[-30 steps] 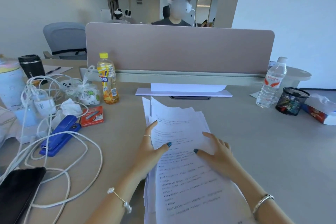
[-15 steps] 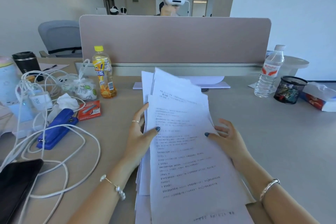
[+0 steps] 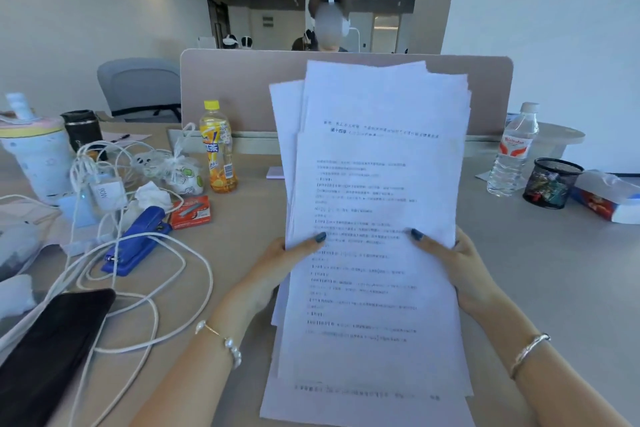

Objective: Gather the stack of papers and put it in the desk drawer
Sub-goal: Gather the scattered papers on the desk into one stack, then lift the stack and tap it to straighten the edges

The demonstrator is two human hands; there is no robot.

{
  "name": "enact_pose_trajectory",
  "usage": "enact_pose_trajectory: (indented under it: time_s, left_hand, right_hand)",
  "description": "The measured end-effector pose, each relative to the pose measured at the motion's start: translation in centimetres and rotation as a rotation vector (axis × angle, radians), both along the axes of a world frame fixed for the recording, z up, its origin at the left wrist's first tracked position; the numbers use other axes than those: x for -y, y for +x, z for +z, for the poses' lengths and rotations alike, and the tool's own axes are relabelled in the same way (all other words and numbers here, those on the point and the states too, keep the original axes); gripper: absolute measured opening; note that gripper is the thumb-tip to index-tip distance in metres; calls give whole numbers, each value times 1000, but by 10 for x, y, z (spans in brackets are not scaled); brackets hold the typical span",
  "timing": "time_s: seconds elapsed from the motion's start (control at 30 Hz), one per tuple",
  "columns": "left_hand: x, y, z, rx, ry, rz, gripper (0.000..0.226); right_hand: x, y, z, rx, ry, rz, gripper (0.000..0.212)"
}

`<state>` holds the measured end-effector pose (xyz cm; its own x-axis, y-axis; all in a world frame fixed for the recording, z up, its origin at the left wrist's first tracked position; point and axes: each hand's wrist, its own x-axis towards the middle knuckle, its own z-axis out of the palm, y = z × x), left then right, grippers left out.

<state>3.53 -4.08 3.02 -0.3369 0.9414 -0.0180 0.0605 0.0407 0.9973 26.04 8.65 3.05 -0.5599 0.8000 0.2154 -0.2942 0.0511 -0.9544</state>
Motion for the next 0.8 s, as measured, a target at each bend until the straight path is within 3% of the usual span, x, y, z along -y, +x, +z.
enact_pose_trajectory:
  time_s: [0.13,0.33,0.47,0.57,0.8]
  left_hand:
    - [0,0,-10,-4,14,-2,32]
    - [-1,2,-17,18,56,27,32]
    - [-2,9,-8,24,154,134,26]
    - [-2,20,10,-22,263,179,24]
    - [-20,19,126,-176,600,287,30]
  right_hand:
    - [-1,-1,-8,133,-28,-10,35]
    - [-7,-2,-18,352,-65,80,52]
    - [-9,1,-17,292,-56,79,43]
    - [-4,-6,-2,221,22,-42,34]
    - [-4,-28,122,5,334,-272,37]
